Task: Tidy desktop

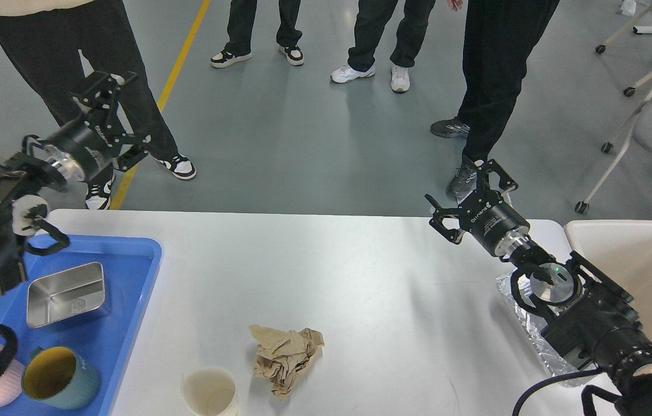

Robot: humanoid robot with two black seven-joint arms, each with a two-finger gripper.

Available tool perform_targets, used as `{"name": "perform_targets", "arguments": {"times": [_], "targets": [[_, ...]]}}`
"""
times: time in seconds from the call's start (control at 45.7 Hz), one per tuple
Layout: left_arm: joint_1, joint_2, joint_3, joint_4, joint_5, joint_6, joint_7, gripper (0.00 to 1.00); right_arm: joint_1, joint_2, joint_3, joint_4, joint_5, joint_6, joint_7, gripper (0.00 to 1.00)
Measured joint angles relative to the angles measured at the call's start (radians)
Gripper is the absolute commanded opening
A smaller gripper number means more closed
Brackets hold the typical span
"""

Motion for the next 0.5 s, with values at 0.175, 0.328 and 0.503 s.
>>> {"name": "perform_targets", "arguments": {"times": [0.175, 0.328, 0.503], "targets": [[0.073, -0.123, -0.194, 0.004, -0.039, 0.037, 0.111, 0.96, -0.005, -0.006, 0.000, 0.000, 0.000, 0.000, 0.000, 1.00], [0.107, -0.173, -0.306, 0.004, -0.055, 0.114, 0.195, 0.96, -0.005, -0.005, 0.001, 0.000, 0.000, -0.002, 0.000, 1.00], [0.146, -0.182, -0.430, -0.002, -0.099, 0.120, 0.342, 0.96, -0.002, -0.005, 0.002, -0.001, 0.000, -0.004, 0.000, 1.00]]}}
